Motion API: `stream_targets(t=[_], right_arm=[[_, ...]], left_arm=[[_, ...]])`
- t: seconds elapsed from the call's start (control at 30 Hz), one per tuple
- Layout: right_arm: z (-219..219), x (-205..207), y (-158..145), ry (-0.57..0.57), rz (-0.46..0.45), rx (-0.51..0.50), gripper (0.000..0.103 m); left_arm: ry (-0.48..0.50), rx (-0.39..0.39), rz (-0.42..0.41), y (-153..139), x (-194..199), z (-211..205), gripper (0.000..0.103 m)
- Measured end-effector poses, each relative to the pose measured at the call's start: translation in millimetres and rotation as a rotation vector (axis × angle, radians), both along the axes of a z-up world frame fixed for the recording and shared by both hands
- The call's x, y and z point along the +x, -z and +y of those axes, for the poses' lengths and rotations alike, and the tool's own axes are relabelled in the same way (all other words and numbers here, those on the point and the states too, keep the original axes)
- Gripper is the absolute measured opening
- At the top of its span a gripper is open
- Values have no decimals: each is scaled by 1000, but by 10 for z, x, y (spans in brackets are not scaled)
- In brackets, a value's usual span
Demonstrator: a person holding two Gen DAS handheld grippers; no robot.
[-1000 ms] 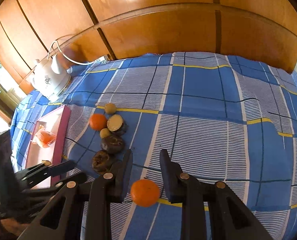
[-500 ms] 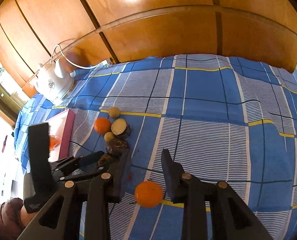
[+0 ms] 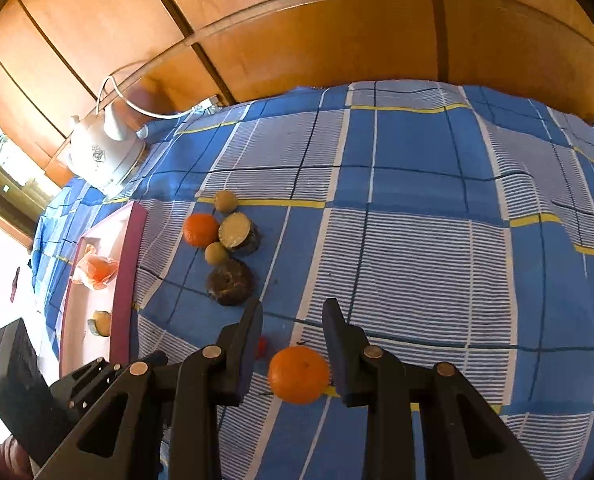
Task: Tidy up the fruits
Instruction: 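Grasp the dark brown round fruit with the left gripper, then carry the dark brown fruit into the tray and release it with the left gripper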
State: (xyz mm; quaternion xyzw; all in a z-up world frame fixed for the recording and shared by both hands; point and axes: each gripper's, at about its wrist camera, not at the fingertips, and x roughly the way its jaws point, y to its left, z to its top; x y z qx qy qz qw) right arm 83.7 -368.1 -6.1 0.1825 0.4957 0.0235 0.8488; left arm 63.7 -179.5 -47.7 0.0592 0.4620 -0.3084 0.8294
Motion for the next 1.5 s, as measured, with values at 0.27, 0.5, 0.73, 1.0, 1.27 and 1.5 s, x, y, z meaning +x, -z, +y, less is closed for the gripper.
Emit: stream_targets(t=[0.27, 0.5, 0.73, 1.0, 1.27, 1.5], right_arm=[[43, -5, -1, -19, -23, 79, 31], [89, 7, 15, -15, -15, 66, 31], [-16, 9, 22, 21, -15, 57, 30], [-130, 37, 97, 84, 37, 23, 30], [27, 71, 139, -15, 48, 31, 30], [264, 115, 118, -127, 16, 53, 30]], left_arm=[[-2, 25, -52, 84, -9, -18, 49], [-11, 44, -46, 252, 7, -35, 50], [-10, 23, -60, 261, -20, -3, 50], [-2, 23, -60, 216, -60, 10, 49], [52, 25, -76, 157, -213, -15, 49], [65, -9, -77, 0, -295, 139, 49]])
